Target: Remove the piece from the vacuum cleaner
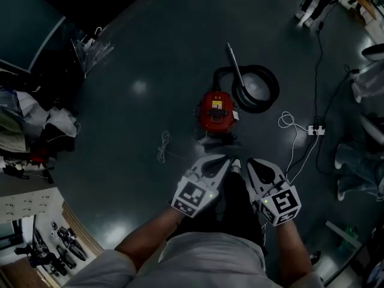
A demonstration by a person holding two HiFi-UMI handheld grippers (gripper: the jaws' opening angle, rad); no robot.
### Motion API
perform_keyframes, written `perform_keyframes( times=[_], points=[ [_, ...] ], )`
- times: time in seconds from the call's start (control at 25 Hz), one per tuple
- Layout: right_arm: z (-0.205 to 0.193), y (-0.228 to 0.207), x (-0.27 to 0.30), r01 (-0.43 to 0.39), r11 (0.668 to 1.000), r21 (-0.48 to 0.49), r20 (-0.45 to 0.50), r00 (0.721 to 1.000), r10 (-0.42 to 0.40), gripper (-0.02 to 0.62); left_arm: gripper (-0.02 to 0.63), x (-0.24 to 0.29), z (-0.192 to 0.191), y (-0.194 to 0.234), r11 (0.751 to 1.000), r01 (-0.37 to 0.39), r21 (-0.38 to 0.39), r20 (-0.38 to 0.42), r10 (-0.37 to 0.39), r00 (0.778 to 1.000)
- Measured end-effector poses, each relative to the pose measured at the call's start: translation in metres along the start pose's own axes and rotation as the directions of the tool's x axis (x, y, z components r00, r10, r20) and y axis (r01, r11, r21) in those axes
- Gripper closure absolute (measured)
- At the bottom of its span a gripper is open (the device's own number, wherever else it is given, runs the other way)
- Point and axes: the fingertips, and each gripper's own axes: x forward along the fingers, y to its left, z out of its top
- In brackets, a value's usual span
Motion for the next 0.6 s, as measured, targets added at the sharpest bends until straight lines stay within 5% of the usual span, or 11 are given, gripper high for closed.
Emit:
perform_keyframes(
  times=[0.32,0.6],
  points=[
    [-0.104,-0.07,0.094,-0.079,0.997,0.002,-0.146,0.986,0.079,0.578,0.601,0.085,-0.1,0.048,1.0,0.011,0.003,-0.115,-0.01,0.993],
    [-0.251,-0.12,0.181,-0.168,0.982,-0.084,-0.35,0.928,0.129,0.578,0.601,0.164,-0.246,0.097,1.0,-0.003,0.028,-0.285,0.011,0.959]
  ],
)
